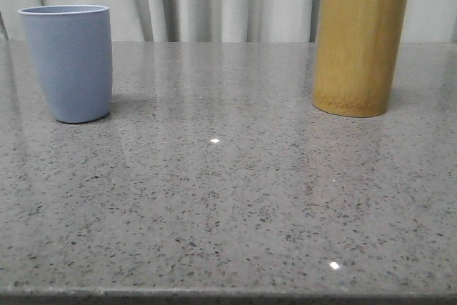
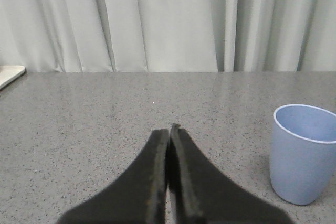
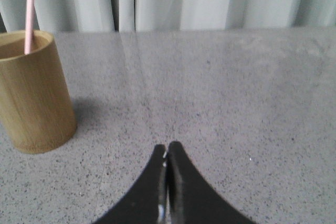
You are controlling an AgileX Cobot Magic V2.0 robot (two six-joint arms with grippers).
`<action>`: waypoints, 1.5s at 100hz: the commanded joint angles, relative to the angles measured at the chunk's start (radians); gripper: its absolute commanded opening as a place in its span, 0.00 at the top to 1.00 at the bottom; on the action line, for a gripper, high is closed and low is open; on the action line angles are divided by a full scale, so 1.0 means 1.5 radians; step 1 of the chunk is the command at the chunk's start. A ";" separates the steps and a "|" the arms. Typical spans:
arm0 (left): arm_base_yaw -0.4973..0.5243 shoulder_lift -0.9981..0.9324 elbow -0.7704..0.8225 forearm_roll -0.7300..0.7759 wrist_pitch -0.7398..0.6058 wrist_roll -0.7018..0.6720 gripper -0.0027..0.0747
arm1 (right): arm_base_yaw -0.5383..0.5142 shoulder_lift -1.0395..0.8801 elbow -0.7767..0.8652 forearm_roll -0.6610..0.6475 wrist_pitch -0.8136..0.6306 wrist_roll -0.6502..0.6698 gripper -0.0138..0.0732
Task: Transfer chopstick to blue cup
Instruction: 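Move the open left gripper toward the light blue cup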
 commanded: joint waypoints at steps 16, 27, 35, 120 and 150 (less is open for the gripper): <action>-0.001 0.131 -0.121 -0.009 0.004 -0.002 0.92 | -0.003 0.120 -0.120 -0.001 0.006 0.000 0.73; -0.001 0.175 -0.141 -0.015 0.004 -0.002 0.76 | -0.003 0.155 -0.149 -0.001 0.000 0.000 0.54; -0.001 0.195 -0.147 -0.020 -0.006 -0.002 0.63 | -0.003 0.172 -0.162 -0.001 -0.001 0.000 0.45; -0.001 0.350 -0.273 -0.076 0.089 0.051 0.46 | -0.003 0.188 -0.168 -0.001 -0.009 0.000 0.44; -0.081 0.498 -0.400 -0.120 0.127 0.097 0.32 | -0.003 0.188 -0.168 0.000 -0.010 0.000 0.44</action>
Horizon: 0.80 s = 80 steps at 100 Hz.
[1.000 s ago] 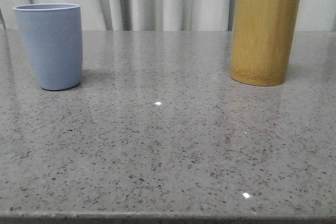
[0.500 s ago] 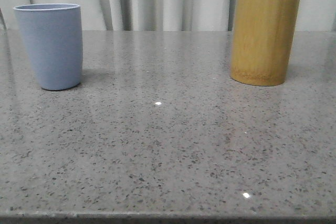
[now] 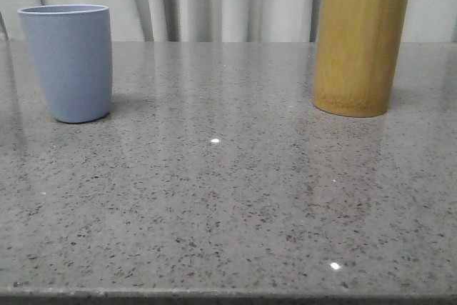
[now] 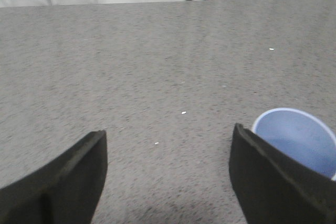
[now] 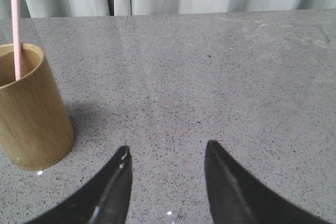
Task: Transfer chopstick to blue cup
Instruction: 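Move the open left gripper toward the light blue cup, then grasp the blue cup rim with the left gripper, slide it toward the bamboo cup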
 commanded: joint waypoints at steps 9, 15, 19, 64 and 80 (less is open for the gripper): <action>-0.065 0.089 -0.108 -0.016 0.017 0.004 0.33 | -0.003 0.008 -0.022 -0.003 -0.054 -0.001 0.44; -0.085 0.121 -0.144 -0.016 0.040 0.004 0.33 | -0.003 0.008 -0.022 -0.003 -0.053 -0.001 0.44; -0.095 0.146 -0.167 -0.016 0.055 0.004 0.33 | -0.003 0.008 -0.022 -0.003 -0.053 -0.001 0.44; -0.103 0.345 -0.337 -0.016 0.273 -0.009 0.33 | -0.003 0.008 -0.022 -0.003 -0.054 -0.001 0.44; -0.103 0.377 -0.341 -0.016 0.300 -0.009 0.33 | -0.003 0.008 -0.022 -0.003 -0.054 -0.001 0.44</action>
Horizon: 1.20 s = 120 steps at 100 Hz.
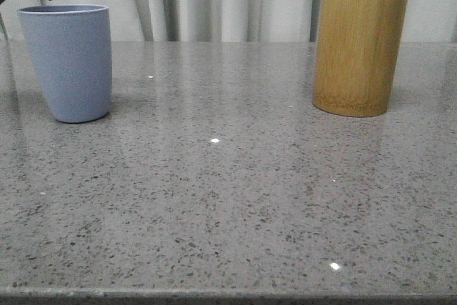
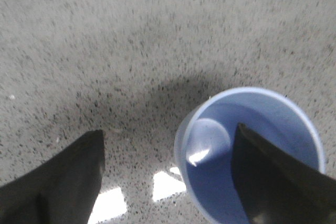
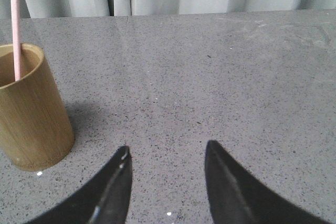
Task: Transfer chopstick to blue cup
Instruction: 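Grasp the blue cup rim with the left gripper, slide it toward the bamboo cup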
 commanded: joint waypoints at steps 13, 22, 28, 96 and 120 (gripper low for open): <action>-0.006 0.005 -0.024 -0.008 -0.012 -0.006 0.36 | -0.003 0.008 -0.022 -0.003 -0.052 -0.001 0.44; -0.006 0.015 -0.024 -0.008 -0.006 -0.006 0.40 | -0.003 0.008 -0.022 -0.003 -0.052 -0.001 0.44; -0.006 0.023 -0.024 -0.008 0.002 -0.006 0.44 | -0.003 0.008 -0.022 -0.003 -0.052 -0.001 0.44; -0.008 0.045 -0.033 -0.046 0.009 -0.009 0.99 | -0.003 0.008 -0.022 -0.003 -0.052 -0.001 0.44; -0.055 0.071 -0.095 -0.056 0.013 -0.012 0.99 | -0.003 0.008 -0.022 -0.003 -0.052 -0.001 0.44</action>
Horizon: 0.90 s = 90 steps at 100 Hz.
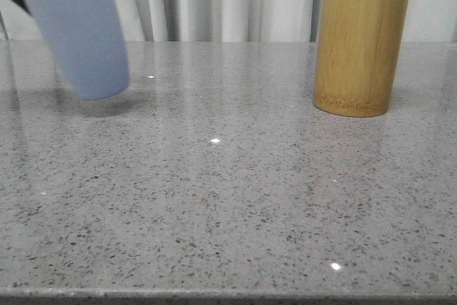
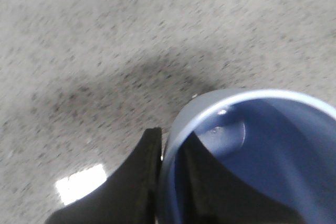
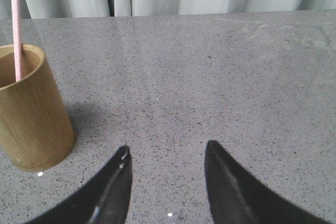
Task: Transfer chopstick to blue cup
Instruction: 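Grasp the blue cup rim with the left gripper, slide it toward the bamboo cup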
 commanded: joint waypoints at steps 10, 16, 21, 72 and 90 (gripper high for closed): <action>-0.058 0.016 -0.086 -0.026 -0.001 -0.022 0.99 | -0.003 0.008 -0.022 -0.003 -0.051 -0.001 0.44; -0.073 0.034 -0.110 -0.026 0.006 -0.023 0.99 | -0.003 0.008 -0.022 -0.003 -0.051 -0.001 0.44; -0.086 0.053 -0.135 -0.026 0.012 -0.033 0.99 | -0.003 0.008 -0.022 -0.003 -0.051 -0.001 0.44; -0.146 0.131 -0.218 -0.040 0.009 -0.040 0.99 | -0.003 0.008 -0.022 -0.003 -0.051 -0.001 0.44; -0.146 0.131 -0.229 -0.046 0.012 -0.040 0.83 | -0.003 0.008 -0.022 -0.003 -0.051 -0.001 0.44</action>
